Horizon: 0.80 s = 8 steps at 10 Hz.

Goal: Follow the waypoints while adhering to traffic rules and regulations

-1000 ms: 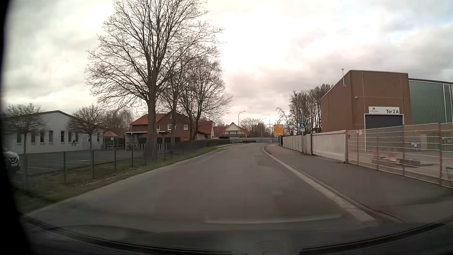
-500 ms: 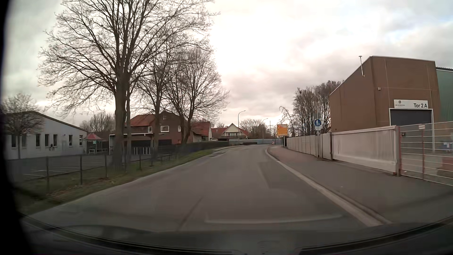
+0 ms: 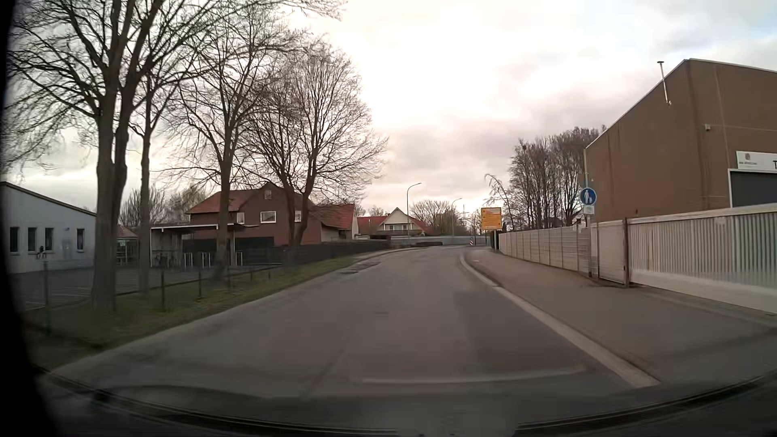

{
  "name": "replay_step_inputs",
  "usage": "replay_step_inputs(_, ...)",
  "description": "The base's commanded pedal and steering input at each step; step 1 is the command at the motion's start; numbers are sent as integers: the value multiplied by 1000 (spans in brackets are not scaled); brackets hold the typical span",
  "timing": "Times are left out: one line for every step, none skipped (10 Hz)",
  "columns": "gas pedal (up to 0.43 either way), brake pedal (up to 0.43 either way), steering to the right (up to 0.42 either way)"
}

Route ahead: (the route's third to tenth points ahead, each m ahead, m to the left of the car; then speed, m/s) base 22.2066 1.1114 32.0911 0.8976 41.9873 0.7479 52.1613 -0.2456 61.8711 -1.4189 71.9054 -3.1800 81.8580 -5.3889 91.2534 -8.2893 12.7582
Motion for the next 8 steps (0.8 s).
replay_step_inputs(138,0,5)
replay_step_inputs(138,0,5)
replay_step_inputs(138,0,5)
replay_step_inputs(138,0,5)
replay_step_inputs(138,0,5)
replay_step_inputs(138,0,5)
replay_step_inputs(138,0,5)
replay_step_inputs(138,0,5)
